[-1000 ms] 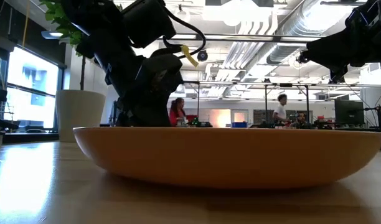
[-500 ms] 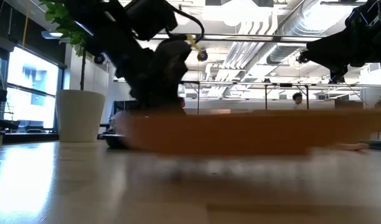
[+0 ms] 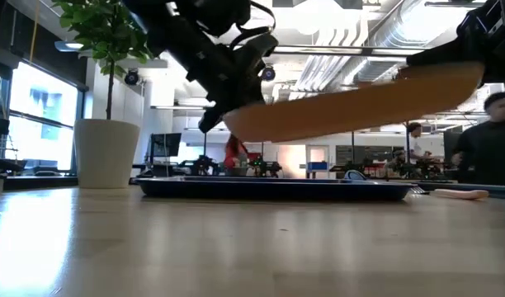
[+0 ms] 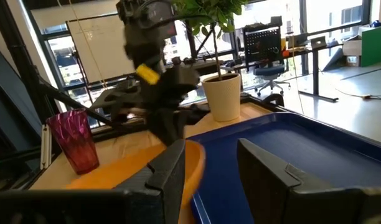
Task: Pick and place plate/cup/fork/spoon on tray
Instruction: Put the orange plate on the blue tray
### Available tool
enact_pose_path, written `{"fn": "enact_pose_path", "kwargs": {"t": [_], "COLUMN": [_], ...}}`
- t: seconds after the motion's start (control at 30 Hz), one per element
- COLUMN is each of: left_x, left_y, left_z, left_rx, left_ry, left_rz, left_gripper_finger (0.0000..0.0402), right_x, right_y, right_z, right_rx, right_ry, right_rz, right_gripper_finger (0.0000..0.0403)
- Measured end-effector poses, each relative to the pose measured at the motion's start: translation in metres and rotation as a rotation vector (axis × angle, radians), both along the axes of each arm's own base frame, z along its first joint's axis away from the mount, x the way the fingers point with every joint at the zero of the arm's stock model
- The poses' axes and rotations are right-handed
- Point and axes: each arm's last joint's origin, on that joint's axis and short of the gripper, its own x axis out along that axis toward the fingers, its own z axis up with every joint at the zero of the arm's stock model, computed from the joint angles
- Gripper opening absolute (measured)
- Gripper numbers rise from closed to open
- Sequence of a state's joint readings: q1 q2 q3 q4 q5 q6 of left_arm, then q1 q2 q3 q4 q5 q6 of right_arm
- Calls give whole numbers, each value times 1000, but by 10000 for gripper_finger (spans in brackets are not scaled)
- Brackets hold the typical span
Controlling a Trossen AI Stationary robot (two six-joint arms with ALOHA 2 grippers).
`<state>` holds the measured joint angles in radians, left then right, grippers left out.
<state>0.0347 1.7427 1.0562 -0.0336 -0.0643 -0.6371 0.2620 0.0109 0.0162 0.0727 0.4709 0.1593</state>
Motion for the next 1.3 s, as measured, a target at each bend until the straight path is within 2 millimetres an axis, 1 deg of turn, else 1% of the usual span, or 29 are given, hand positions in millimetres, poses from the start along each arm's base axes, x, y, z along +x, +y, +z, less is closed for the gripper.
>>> {"fn": "enact_pose_path", "kwargs": {"t": [0.2, 0.33, 0.43, 0.53, 0.67, 0.87, 0.97, 1.07, 1.17, 1.3], "left_x": [1, -3, -5, -12, -20, -39, -47, -51, -51, -47], "left_y": [32, 56, 75, 95, 124, 162, 174, 179, 181, 183], "left_z": [13, 16, 21, 23, 26, 23, 21, 21, 18, 6], "left_rx": [42, 49, 48, 42, 26, -5, -25, -29, -35, -64], "left_ry": [51, 89, 92, 122, 104, 121, 139, 143, 144, 168], "left_rz": [67, 136, 185, 240, 336, 469, 515, 533, 543, 553], "left_gripper_finger": [1, 1, 1, 1, 1, 1, 1, 1, 1, 1], "right_x": [0, 0, 0, 0, 0, 0, 0, 0, 0, 0], "right_y": [0, 0, 0, 0, 0, 0, 0, 0, 0, 0], "right_z": [0, 0, 0, 0, 0, 0, 0, 0, 0, -1], "right_rx": [21, 49, 77, 113, 128, 128, 127, 126, 126, 124], "right_ry": [-7, -13, -19, -27, -30, -30, -30, -29, -28, -21], "right_rz": [10, 13, 16, 19, 19, 19, 20, 20, 19, 19], "right_gripper_finger": [137, 137, 137, 137, 137, 137, 137, 137, 137, 137]}}
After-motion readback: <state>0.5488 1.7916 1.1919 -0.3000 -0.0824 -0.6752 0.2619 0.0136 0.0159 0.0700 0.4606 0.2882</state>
